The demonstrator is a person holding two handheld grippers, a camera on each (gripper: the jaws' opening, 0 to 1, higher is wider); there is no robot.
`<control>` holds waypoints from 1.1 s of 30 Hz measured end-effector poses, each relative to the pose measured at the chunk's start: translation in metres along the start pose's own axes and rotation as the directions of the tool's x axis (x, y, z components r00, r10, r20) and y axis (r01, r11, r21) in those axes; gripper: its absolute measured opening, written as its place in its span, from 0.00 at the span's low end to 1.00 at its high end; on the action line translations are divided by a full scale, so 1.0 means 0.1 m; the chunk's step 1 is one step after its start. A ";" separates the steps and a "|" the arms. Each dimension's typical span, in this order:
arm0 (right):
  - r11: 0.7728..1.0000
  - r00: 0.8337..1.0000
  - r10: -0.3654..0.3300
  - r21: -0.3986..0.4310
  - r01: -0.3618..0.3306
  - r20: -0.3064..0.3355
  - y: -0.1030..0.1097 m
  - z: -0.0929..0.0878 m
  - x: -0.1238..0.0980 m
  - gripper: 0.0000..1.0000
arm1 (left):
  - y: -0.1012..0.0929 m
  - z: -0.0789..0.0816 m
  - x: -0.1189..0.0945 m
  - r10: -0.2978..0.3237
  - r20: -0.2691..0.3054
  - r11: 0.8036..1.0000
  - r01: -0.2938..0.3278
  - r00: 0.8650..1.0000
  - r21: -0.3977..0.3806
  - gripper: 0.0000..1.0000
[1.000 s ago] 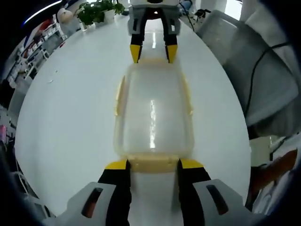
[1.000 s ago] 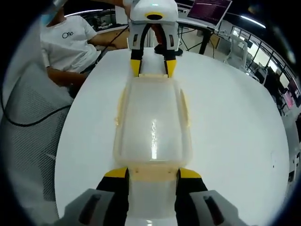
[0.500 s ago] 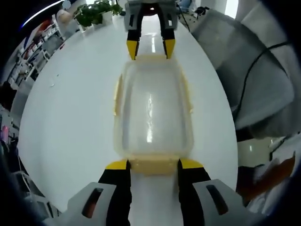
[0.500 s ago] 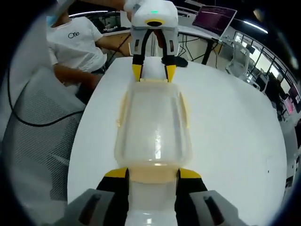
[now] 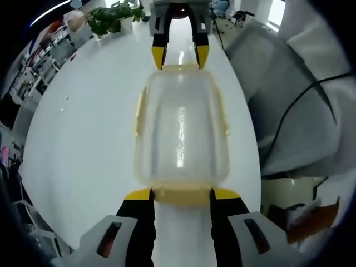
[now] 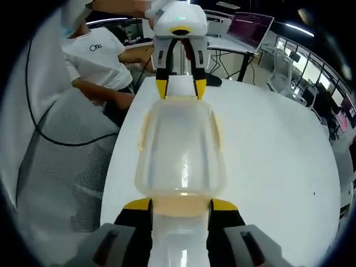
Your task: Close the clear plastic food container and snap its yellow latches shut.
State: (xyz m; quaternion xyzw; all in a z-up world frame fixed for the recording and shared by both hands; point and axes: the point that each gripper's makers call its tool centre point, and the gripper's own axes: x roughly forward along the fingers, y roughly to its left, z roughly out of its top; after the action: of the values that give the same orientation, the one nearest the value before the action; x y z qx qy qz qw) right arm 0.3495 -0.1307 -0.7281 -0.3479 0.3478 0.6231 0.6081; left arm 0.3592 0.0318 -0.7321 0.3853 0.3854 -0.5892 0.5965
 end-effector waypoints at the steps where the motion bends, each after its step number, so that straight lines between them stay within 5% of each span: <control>1: 1.000 1.000 -0.004 -0.001 0.004 0.000 -0.01 -0.01 -0.03 0.36 | 0.00 0.06 -0.02 0.002 0.006 1.000 -0.002 1.000 0.000 0.37; 19: 0.999 0.999 -0.038 -0.006 0.038 0.005 -0.01 -0.31 -0.45 0.36 | 0.04 0.60 -0.04 0.037 -0.005 0.999 -0.037 0.999 0.031 0.37; 33: 0.997 0.997 -0.078 -0.010 0.078 -0.013 -0.09 -0.77 -0.72 0.37 | 0.14 1.07 0.16 0.045 -0.012 0.998 -0.045 0.999 0.051 0.37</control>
State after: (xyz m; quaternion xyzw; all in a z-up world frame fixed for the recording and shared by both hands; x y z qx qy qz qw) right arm 0.3610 -0.2337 -0.7058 -0.3683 0.3348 0.5982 0.6281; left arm 0.3740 -0.0718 -0.7029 0.4128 0.3654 -0.5827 0.5971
